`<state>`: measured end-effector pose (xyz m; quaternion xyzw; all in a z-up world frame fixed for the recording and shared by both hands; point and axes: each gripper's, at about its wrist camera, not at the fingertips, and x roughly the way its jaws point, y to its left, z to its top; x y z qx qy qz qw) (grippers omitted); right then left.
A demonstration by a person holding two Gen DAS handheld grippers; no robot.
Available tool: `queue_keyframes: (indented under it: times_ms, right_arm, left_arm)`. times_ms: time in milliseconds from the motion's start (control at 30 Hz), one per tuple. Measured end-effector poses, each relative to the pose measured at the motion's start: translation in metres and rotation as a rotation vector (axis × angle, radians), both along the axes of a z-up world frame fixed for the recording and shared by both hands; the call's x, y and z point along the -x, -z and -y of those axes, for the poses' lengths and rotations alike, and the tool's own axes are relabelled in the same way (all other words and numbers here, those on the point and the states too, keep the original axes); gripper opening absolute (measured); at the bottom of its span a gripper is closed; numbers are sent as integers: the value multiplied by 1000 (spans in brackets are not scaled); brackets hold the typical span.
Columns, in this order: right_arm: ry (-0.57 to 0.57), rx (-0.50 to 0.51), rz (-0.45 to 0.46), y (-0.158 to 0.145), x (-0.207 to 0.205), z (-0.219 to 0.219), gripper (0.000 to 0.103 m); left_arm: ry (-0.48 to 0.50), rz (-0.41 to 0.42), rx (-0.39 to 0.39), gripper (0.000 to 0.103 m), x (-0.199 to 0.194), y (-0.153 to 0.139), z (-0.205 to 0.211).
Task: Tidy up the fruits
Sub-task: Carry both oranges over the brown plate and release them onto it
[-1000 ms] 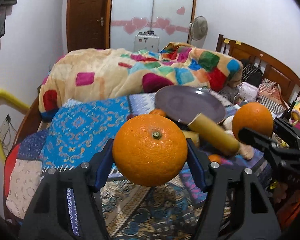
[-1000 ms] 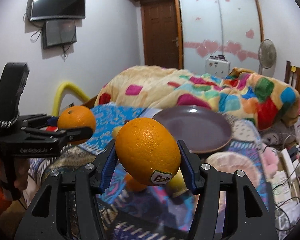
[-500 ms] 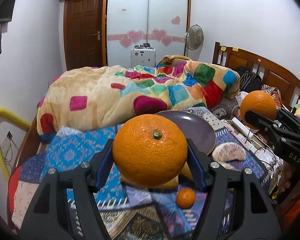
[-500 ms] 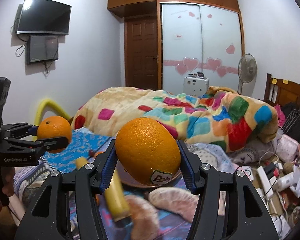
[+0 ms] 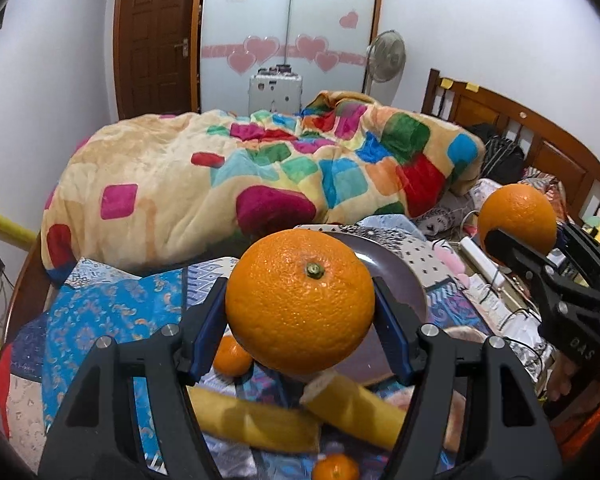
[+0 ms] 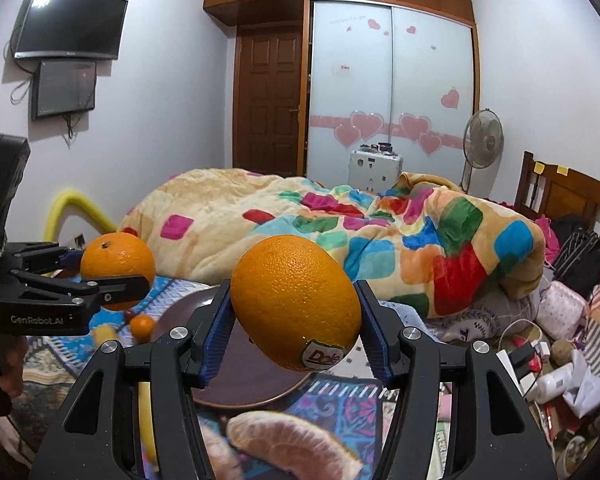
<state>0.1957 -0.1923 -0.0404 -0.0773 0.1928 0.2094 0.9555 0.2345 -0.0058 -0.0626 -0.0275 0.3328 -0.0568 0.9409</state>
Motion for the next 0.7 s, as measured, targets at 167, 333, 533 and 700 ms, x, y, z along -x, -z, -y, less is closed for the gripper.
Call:
queue_keyframes:
  times_ms: [167, 333, 533, 700]
  right_arm:
    - [-13, 33, -38, 13, -23, -3, 54]
    - [-27, 63, -87, 29, -46, -8, 54]
    - [-60, 77, -186, 42, -74, -14, 54]
    - [-72, 97, -252, 51, -91, -20, 54]
  left_arm:
    - [-15, -48, -2, 68, -30, 15, 2]
    - [-28, -101, 8, 68, -56, 29, -1]
    - [-35, -162, -6, 68, -81, 44, -2]
    - [-18, -200, -26, 68, -94, 50, 0]
